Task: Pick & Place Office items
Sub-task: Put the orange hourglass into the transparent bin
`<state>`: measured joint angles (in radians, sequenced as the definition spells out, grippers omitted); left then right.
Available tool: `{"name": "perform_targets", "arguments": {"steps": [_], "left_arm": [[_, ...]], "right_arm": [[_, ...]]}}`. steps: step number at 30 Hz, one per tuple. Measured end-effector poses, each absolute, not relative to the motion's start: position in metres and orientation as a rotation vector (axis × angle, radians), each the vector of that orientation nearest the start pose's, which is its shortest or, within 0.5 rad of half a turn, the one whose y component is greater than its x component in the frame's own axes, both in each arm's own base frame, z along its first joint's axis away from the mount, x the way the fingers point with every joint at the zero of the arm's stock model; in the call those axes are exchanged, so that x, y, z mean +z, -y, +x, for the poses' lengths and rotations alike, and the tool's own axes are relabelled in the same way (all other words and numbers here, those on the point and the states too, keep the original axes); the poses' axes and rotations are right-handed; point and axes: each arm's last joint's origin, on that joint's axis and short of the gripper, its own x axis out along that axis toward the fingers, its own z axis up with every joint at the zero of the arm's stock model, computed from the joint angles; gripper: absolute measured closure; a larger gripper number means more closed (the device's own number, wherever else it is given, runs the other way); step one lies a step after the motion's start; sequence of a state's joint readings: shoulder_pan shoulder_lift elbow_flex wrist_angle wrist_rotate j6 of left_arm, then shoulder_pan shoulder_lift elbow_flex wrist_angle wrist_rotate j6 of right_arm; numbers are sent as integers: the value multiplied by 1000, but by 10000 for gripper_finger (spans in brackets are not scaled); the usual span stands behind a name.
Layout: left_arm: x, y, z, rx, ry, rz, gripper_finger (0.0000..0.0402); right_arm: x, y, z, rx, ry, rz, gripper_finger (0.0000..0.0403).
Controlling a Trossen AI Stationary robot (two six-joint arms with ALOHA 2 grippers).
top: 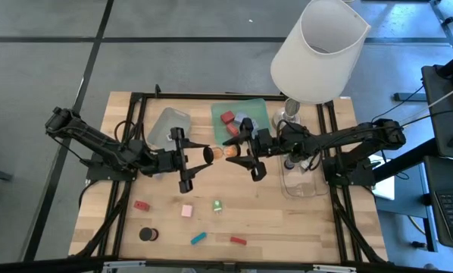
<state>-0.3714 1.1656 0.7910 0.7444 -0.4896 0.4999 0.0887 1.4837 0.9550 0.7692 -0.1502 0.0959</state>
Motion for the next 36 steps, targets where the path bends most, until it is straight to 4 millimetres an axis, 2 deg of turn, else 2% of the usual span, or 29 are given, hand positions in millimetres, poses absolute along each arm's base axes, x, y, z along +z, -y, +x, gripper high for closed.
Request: {"name": "perform_targets", "arguments": {"steps": [4, 12, 23, 28, 36], "left_arm": [[346, 80, 240, 186, 303, 331, 187], [346, 80, 241, 176, 301, 322, 178], [343, 83, 238, 187, 255, 246, 110], [341, 80, 233, 313, 175, 194, 89], [330, 74, 230, 527, 35, 178, 89]], "right_arm": [[318, -34, 331, 269, 230, 81, 197], [318, -35, 330, 286, 227, 90, 198], [315, -33, 331, 288, 196, 97, 198], [318, -17, 326, 243, 142, 111, 198], [328, -1, 309, 158, 68, 147, 198]]}}
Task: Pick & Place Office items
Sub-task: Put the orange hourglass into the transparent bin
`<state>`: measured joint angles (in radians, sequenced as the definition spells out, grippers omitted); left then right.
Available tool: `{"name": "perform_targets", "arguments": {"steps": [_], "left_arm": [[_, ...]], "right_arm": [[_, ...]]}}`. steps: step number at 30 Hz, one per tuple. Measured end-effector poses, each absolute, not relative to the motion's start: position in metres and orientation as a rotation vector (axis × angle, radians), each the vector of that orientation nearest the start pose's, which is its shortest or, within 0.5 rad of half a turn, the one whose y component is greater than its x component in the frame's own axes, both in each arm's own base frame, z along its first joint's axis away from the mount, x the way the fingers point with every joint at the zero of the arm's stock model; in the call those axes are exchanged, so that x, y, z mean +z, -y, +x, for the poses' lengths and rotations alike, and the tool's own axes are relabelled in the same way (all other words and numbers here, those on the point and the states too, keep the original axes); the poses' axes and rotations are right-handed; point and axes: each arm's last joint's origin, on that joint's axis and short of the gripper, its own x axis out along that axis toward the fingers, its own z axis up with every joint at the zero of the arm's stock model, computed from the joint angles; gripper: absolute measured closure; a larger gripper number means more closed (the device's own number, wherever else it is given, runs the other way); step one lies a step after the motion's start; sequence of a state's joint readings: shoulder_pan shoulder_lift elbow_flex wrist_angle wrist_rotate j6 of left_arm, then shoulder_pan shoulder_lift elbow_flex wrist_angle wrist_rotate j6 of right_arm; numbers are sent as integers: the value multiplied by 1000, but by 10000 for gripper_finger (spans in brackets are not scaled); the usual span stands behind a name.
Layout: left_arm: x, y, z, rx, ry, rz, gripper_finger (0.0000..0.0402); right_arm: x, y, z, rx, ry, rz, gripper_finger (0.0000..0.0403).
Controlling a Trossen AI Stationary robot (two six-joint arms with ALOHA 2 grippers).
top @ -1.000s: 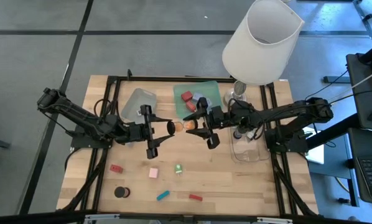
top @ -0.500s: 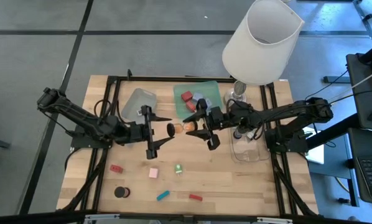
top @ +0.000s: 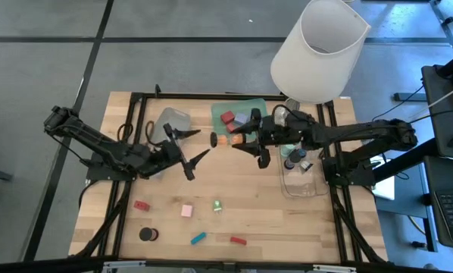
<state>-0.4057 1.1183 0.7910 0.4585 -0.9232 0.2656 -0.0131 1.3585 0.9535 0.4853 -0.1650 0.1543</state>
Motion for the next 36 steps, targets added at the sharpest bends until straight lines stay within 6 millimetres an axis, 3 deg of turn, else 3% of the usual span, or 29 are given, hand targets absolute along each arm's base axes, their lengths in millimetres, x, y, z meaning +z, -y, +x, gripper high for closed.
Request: {"name": "perform_targets", "arguments": {"steps": [4, 8, 17, 25, 29, 36], "left_arm": [[318, 74, 230, 524, -53, 158, 87], [307, 73, 230, 524, -121, 119, 89], [294, 65, 229, 574, -209, 82, 100], [289, 55, 230, 625, -252, 81, 114], [286, 50, 230, 644, -278, 98, 122], [282, 40, 230, 692, -315, 95, 137]], "right_arm": [[327, 3, 291, 58, -93, 218, 198], [320, 3, 266, -41, -316, 398, 195], [302, -14, 205, -295, -735, 764, 197], [285, -23, 158, -629, -1052, 880, 188], [281, -26, 146, -741, -1144, 921, 196], [281, -32, 146, -705, -1164, 958, 189]]}}
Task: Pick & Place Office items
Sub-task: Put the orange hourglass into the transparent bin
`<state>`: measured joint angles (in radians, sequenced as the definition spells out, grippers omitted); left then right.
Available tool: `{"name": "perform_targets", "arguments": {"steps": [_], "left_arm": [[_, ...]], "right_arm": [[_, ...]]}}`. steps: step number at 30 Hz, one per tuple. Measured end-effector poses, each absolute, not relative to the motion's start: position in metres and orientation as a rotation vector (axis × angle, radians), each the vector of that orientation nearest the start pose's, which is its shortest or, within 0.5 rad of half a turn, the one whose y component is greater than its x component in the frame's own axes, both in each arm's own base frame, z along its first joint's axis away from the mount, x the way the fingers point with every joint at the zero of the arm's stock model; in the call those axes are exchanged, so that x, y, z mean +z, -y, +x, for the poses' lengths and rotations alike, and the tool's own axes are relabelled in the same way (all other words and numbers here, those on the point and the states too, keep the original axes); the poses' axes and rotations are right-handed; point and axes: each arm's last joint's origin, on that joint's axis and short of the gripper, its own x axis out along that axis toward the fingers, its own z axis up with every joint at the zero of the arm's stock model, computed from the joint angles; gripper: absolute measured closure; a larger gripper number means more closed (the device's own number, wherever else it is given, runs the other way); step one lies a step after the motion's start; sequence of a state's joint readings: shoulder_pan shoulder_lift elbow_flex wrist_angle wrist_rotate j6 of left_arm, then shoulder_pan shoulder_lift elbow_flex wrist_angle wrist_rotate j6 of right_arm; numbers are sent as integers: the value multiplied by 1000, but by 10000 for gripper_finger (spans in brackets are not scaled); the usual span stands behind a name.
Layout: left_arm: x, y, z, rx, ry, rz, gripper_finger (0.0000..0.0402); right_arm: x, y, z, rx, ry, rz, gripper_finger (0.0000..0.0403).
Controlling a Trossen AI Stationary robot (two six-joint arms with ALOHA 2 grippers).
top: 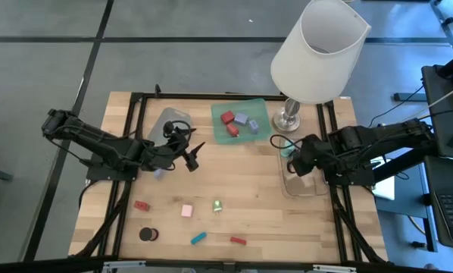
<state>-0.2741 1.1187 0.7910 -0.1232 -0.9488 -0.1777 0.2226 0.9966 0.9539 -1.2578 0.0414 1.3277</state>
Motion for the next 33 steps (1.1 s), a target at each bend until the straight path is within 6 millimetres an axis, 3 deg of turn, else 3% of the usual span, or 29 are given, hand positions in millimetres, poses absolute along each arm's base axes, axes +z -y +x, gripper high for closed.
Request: {"name": "perform_targets", "arguments": {"steps": [11, 18, 33], "left_arm": [[278, 32, 230, 702, -353, 66, 151], [277, 32, 229, 701, -362, 68, 151], [272, 32, 227, 717, -386, 33, 156]], "right_arm": [[281, -43, 141, -536, -1366, 1030, 190], [268, -44, 140, -726, -1490, 968, 192], [223, -51, 177, -864, -1680, 689, 193]]}}
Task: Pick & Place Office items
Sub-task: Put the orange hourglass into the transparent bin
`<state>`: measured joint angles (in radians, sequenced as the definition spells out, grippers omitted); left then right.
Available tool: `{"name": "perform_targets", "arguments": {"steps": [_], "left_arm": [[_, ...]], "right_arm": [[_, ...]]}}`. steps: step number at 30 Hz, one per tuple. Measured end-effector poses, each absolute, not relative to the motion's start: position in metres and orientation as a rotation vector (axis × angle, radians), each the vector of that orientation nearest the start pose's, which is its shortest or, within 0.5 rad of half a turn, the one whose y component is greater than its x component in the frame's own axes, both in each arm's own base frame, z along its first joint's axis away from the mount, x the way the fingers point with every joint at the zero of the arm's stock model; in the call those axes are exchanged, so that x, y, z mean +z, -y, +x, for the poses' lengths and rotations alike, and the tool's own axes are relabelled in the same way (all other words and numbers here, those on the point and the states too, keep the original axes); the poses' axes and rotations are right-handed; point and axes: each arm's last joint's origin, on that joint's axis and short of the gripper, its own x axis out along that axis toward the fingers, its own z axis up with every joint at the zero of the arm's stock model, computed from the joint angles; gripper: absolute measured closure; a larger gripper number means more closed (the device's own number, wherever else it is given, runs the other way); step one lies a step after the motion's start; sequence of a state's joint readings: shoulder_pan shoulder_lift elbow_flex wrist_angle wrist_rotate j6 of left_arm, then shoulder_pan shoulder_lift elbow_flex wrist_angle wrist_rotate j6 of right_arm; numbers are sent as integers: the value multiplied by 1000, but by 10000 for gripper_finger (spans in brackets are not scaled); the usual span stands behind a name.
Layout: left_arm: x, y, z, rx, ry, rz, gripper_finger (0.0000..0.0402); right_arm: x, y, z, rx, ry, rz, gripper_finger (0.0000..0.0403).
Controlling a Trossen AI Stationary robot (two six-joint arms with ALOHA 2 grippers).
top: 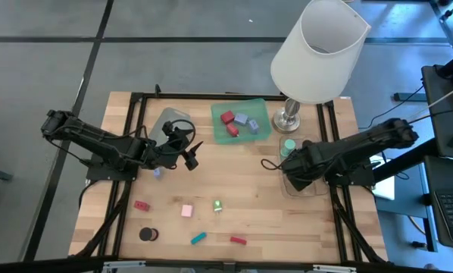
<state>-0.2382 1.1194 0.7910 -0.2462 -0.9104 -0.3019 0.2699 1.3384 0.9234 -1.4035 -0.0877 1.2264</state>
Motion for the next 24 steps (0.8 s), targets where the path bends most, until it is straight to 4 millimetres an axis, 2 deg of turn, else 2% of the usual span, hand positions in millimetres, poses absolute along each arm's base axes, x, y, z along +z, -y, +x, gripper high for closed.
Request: {"name": "perform_targets", "arguments": {"steps": [9, 18, 24], "left_arm": [[272, 32, 227, 717, -386, 33, 158], [271, 31, 226, 718, -403, 45, 160], [271, 31, 226, 718, -403, 45, 160]], "right_arm": [[206, -54, 189, -867, -1742, 581, 175], [202, -55, 193, -838, -1742, 567, 188], [202, -54, 193, -844, -1728, 544, 157]]}}
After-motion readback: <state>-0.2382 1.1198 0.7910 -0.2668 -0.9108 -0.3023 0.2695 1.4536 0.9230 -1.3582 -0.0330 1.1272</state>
